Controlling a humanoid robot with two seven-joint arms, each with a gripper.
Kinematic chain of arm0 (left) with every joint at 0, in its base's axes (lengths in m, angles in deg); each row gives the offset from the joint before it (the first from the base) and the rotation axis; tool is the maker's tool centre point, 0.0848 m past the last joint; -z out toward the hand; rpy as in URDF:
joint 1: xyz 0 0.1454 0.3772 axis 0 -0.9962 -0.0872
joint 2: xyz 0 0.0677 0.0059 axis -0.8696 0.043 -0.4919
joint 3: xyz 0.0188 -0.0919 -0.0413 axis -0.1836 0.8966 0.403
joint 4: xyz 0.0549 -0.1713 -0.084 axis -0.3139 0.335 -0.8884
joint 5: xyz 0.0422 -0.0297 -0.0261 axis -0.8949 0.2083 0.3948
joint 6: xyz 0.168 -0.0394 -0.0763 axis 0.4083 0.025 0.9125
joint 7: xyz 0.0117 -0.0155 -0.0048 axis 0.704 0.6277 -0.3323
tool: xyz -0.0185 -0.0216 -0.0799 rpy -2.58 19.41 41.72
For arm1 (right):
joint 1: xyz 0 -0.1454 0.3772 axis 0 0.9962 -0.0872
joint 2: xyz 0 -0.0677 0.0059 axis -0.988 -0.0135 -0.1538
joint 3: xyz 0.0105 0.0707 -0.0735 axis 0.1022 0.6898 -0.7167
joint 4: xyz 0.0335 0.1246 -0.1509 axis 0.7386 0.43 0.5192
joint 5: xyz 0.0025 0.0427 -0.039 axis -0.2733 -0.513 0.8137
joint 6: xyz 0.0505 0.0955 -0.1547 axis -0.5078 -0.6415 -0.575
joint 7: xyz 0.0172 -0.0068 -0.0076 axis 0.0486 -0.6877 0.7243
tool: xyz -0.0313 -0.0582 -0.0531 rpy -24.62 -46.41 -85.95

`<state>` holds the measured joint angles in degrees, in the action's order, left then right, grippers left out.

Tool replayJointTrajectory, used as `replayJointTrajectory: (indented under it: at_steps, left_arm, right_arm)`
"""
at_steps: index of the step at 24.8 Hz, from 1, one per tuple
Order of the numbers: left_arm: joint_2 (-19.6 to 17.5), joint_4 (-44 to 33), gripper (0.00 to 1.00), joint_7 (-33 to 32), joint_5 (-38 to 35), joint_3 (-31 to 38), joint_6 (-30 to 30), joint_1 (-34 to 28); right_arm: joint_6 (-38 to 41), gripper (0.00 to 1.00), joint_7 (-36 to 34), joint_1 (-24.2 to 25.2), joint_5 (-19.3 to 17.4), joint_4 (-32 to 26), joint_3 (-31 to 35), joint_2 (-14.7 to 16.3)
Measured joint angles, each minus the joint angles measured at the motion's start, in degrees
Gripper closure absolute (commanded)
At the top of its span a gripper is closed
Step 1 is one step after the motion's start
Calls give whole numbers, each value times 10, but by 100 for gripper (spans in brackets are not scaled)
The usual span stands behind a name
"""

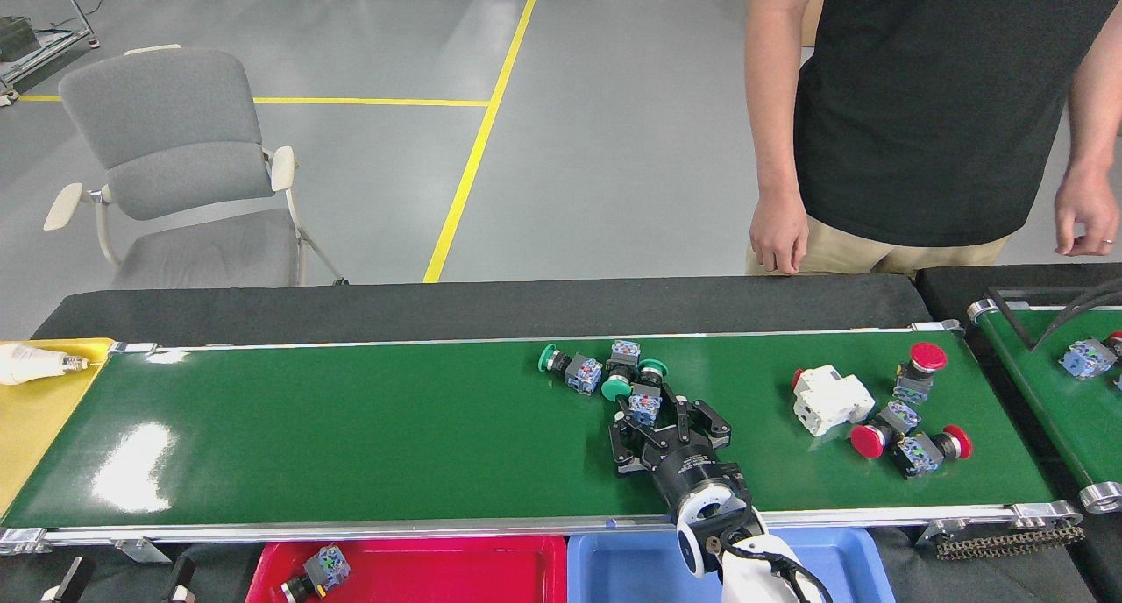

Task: Pick switch part from conveyor to tray

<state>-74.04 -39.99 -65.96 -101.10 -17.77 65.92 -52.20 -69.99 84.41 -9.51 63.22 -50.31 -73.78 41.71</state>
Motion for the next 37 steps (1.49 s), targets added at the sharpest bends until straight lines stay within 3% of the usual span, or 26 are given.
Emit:
replayJointTrajectory:
  at_steps: [7, 8, 9, 10, 11, 14, 19, 21, 23, 26, 29, 33, 37]
  left_arm:
    - [0, 0, 0, 0, 0, 0, -2, -2]
    - [0, 0, 0, 0, 0, 0, -1, -2]
    - [0, 0, 0, 0, 0, 0, -1, -2]
    - [0, 0, 0, 0, 0, 0, 0, -2]
    - [0, 0, 0, 0, 0, 0, 0, -2]
    - [0, 0, 0, 0, 0, 0, 1, -2]
    - [0, 0, 0, -1, 0, 0, 1, -2]
    - [0, -3, 0, 0, 0, 0, 2, -4]
    - [0, -11, 0, 0, 0, -6, 7, -7]
    - [0, -16, 0, -1, 0, -64, 11, 2]
    - [0, -16, 0, -25, -26, -152, -17, 58]
    - [7, -14, 0, -80, -110, -266, -94, 148]
    - [32, 39, 0, -143, -125, -324, -155, 222]
  right_arm:
    - [96, 98, 6, 106, 2, -167, -66, 20]
    - [117, 90, 9, 125, 4, -194, -89, 24]
    - [137, 53, 12, 138, 5, -211, -114, 29]
    - [156, 8, 13, 146, 7, -224, -144, 38]
    - [168, 0, 13, 148, 8, -231, -170, 48]
    - [191, 0, 13, 148, 9, -235, -199, 59]
    - [200, 0, 16, 154, 5, -269, -193, 66]
    - [201, 0, 12, 178, -10, -308, -136, 93]
    - [191, 0, 3, 238, -41, -339, -38, 100]
    - [174, 0, -7, 332, -58, -348, 122, 72]
    - [160, 0, -16, 356, -62, -348, 254, 43]
    - [139, 0, -20, 350, -48, -347, 273, 40]
    - [121, 0, -10, 298, 10, -318, 248, 43]
